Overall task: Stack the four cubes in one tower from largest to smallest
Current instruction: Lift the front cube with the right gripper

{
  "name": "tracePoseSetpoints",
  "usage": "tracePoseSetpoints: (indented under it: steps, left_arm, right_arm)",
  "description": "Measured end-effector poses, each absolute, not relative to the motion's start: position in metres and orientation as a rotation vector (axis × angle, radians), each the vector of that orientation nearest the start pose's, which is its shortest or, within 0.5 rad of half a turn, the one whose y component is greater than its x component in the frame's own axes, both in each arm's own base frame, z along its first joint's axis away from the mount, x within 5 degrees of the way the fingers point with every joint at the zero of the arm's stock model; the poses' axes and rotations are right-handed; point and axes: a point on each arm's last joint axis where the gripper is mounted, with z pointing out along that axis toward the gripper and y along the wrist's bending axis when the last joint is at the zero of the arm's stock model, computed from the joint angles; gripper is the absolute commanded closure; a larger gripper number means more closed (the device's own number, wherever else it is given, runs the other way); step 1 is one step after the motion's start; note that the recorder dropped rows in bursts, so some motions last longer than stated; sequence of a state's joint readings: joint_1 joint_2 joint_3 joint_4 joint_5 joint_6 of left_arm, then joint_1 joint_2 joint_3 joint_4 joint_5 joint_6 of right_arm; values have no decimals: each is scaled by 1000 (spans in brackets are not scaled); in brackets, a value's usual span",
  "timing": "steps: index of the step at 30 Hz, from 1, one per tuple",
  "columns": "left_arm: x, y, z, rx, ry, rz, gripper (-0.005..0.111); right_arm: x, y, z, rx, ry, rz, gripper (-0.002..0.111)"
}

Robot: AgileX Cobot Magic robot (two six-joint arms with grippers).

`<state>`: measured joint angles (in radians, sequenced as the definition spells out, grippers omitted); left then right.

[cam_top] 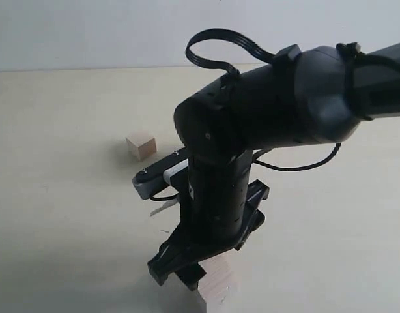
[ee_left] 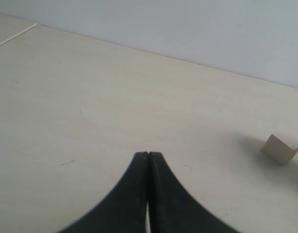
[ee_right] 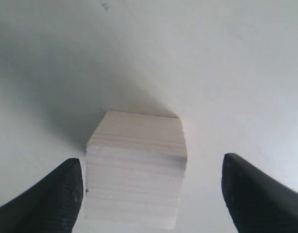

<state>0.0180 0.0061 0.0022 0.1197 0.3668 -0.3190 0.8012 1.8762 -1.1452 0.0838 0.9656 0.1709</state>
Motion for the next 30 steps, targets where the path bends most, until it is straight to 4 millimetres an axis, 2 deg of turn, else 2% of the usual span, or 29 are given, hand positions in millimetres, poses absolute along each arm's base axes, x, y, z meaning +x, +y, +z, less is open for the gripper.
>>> tracePoseSetpoints:
  steps: [2, 9, 19, 26, 30]
  left_arm:
    - [53, 5, 179, -238, 1842, -92, 107]
    - [53, 5, 179, -238, 1842, -92, 107]
    - [53, 5, 179, -238, 1842, -92, 107]
    - [53, 5, 179, -238, 1842, -92, 107]
    - [53, 5, 179, -238, 1842, -92, 107]
  right_arm:
    - [228, 243, 159, -841, 3081, 56, 34]
    - [225, 248, 153, -735, 3157, 120, 38]
    - [226, 249, 155, -753, 3128, 149, 38]
    - [223, 246, 157, -668, 3179, 117, 38]
    - [222, 246, 157, -649, 3202, 124, 48]
